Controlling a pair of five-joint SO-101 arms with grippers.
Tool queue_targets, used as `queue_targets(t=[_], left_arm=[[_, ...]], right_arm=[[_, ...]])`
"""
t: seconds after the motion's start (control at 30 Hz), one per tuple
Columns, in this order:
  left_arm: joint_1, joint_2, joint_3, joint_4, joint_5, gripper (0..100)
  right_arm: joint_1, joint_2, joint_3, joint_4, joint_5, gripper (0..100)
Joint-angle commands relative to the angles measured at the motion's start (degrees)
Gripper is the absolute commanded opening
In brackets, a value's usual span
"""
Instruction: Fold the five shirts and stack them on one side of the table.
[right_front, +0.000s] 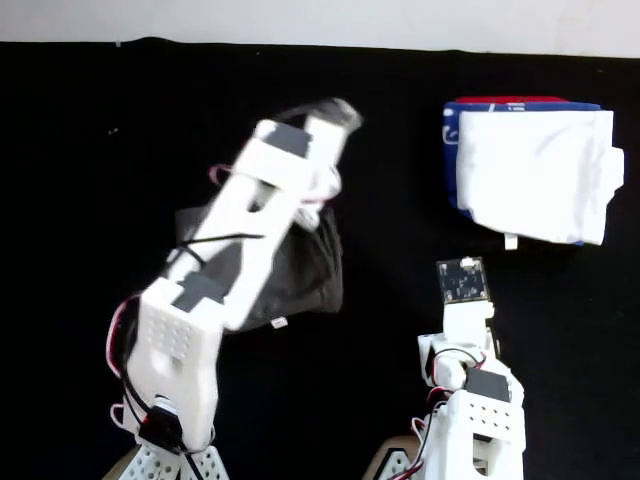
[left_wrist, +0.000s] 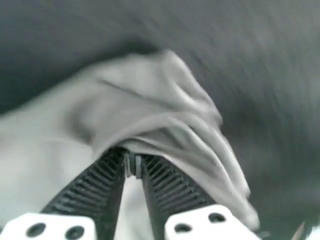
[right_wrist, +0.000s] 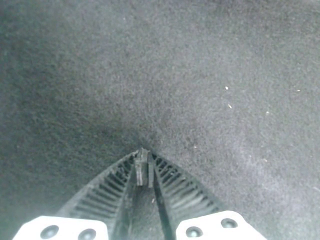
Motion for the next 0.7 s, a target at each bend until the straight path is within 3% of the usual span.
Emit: queue_targets(t=[0.0, 0.2, 0.37, 0.57, 0.67], left_arm=[[-3.91, -3.38, -3.21, -7.47, 0.70, 1], [-4.97, -3.91, -11.21, -7.30, 0.70, 1], [-4.88, -3.65, -17.19, 3.43, 0.53, 1], [-4.00, -2.42, -17.27, 23.12, -0.97, 1], [-3.38, -1.01, -14.20, 25.58, -3.34, 1]], right_arm=[[1.45, 0.04, 1.01, -1.19, -0.44, 0.7], [1.45, 0.04, 1.01, -1.19, -0.44, 0.7], [1.45, 0.04, 1.01, -1.19, -0.44, 0.7], [1.45, 0.04, 1.01, -1.19, -0.44, 0.7], [1.45, 0.04, 1.01, -1.19, -0.44, 0.7]])
